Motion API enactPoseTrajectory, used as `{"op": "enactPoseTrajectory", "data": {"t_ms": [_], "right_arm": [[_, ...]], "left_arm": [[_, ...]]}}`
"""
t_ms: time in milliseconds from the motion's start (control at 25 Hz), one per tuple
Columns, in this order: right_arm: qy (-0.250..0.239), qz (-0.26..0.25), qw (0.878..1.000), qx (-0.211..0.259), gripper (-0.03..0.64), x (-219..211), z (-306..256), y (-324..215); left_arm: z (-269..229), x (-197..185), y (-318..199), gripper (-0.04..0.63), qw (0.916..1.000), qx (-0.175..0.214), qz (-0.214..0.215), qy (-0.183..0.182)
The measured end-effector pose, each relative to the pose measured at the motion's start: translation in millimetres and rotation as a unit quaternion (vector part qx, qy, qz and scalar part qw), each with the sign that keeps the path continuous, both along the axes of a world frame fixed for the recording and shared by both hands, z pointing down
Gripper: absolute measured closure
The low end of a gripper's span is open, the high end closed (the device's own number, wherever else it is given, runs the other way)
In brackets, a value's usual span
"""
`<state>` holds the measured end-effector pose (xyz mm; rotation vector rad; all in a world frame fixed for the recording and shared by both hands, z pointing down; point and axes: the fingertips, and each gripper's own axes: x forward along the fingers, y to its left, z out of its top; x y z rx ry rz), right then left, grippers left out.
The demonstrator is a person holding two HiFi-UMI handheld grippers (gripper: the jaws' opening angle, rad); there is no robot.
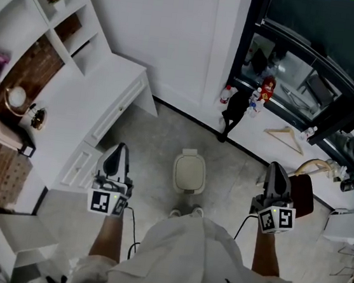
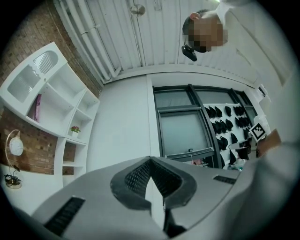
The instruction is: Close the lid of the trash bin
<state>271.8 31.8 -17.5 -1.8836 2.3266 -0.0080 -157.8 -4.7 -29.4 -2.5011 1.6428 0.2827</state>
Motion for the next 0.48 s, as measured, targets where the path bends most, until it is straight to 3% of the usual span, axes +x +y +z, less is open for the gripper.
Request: {"op": "enactPoseTrajectory", "data": {"t_ms": [480], "right_arm": [[0.011, -0.015, 1.000, -0.008, 0.599, -12, 0, -2]], "left_arm": [[2, 7, 2, 0.571, 0.9998, 0.003, 0.009, -0.018]]}}
